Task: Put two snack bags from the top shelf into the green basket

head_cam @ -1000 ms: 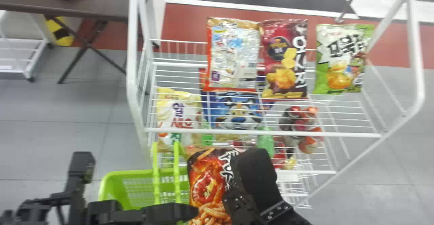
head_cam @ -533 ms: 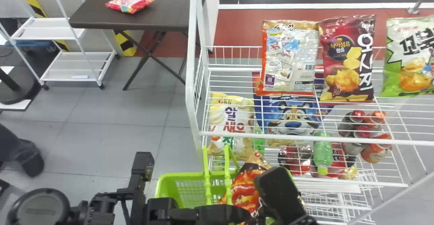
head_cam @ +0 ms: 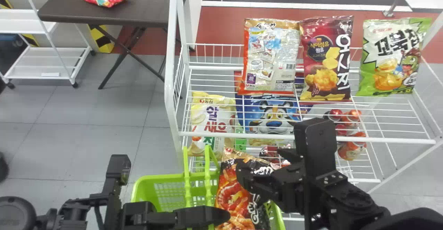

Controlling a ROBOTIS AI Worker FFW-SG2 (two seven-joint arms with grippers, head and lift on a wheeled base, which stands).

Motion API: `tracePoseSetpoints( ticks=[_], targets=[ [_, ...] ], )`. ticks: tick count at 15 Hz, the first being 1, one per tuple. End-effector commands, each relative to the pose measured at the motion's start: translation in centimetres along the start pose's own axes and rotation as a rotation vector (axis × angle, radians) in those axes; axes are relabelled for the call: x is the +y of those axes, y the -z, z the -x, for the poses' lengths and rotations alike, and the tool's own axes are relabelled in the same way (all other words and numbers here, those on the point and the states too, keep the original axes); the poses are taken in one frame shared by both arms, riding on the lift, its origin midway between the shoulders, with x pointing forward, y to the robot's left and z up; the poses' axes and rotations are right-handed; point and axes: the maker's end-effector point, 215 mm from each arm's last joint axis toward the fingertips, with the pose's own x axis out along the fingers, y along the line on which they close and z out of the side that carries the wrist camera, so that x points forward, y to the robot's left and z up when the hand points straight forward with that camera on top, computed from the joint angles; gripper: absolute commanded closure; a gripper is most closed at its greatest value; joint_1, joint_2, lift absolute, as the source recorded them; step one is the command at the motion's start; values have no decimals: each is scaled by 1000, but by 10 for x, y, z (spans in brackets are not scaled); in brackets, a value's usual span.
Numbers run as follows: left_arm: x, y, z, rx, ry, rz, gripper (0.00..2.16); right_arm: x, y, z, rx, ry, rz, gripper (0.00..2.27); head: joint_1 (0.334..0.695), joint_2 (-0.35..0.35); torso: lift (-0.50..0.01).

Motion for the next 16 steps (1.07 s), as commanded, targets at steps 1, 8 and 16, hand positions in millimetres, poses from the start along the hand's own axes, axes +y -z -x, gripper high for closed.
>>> tracePoseSetpoints(
  ticks=[1,8,16],
  targets=[
    [0,3,-2,9,-1,3,2142,-24,-44,-9,-149,54,16,80,695,-33,0],
    [0,5,-4,18,-5,-1,2142,-79,-139,-66,-453,184,53,53,695,-94,0],
    [3,3,-2,17,-16,-1,2142,-128,-160,-152,-467,266,100,53,695,-95,0]
  ],
)
